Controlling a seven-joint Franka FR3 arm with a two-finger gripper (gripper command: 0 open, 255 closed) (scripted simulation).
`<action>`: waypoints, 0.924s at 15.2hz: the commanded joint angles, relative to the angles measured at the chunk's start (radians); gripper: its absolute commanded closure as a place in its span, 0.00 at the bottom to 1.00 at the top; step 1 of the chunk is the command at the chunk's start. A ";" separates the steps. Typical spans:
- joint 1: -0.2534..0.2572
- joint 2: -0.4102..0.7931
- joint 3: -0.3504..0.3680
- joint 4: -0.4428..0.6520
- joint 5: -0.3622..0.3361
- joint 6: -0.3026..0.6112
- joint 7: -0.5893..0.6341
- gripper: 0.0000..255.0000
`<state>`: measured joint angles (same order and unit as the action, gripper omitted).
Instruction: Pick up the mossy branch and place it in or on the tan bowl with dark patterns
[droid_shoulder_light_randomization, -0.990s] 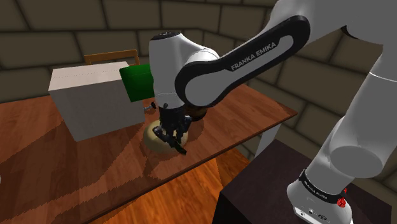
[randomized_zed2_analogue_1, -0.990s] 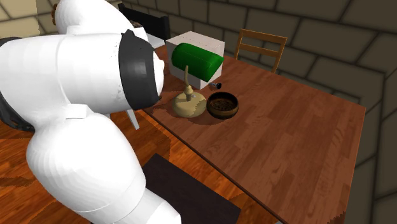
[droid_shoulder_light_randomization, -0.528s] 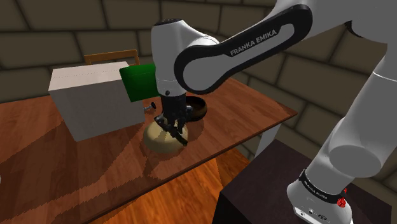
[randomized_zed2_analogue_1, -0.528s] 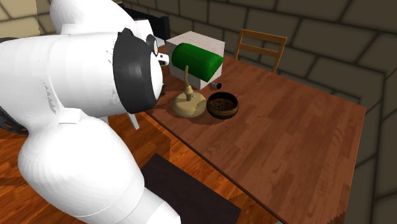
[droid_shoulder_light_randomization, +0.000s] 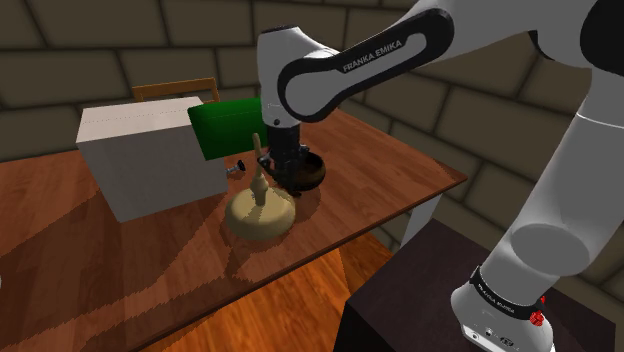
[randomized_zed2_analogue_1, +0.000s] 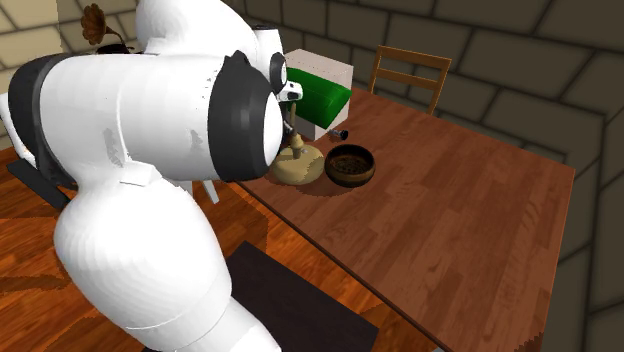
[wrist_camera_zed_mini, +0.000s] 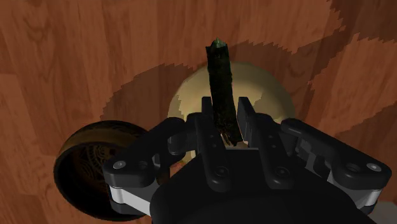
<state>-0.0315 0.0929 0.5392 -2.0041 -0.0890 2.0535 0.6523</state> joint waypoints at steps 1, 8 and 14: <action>-0.024 0.016 -0.022 0.018 -0.009 -0.002 -0.044 1.00; -0.092 0.115 -0.087 0.145 -0.052 -0.033 -0.166 1.00; -0.137 0.230 -0.135 0.304 -0.089 -0.079 -0.261 1.00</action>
<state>-0.1648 0.2948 0.4118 -1.7339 -0.1681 1.9816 0.4036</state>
